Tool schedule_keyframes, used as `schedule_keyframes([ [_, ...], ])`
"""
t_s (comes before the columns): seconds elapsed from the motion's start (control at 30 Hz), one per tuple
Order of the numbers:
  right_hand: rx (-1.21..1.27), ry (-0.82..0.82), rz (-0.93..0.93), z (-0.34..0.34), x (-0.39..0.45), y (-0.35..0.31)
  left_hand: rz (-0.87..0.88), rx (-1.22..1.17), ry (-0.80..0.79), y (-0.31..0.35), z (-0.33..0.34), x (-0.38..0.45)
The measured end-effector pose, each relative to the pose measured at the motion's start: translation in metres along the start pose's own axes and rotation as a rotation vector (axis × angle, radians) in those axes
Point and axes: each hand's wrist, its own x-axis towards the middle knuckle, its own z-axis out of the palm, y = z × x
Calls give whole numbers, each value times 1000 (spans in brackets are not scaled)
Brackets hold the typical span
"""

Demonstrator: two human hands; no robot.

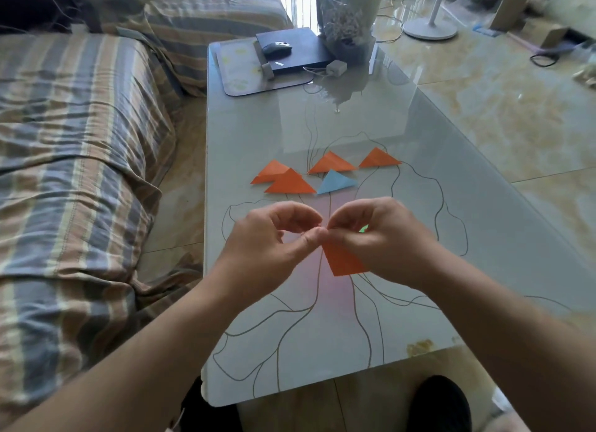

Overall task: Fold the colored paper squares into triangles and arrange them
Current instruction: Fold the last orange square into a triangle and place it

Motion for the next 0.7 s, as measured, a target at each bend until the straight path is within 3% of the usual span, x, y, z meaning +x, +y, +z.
schedule_keyframes([
  [0.07, -12, 7, -12, 1, -1, 0, 76, 160, 65, 0, 0, -2],
  [0.37, -152, -15, -65, 2, -1, 0, 170, 378, 74, -3, 0, -1],
  [0.7, -140, -7, -57, 8, 1, -4, 76, 396, 31, -2, 1, 2],
])
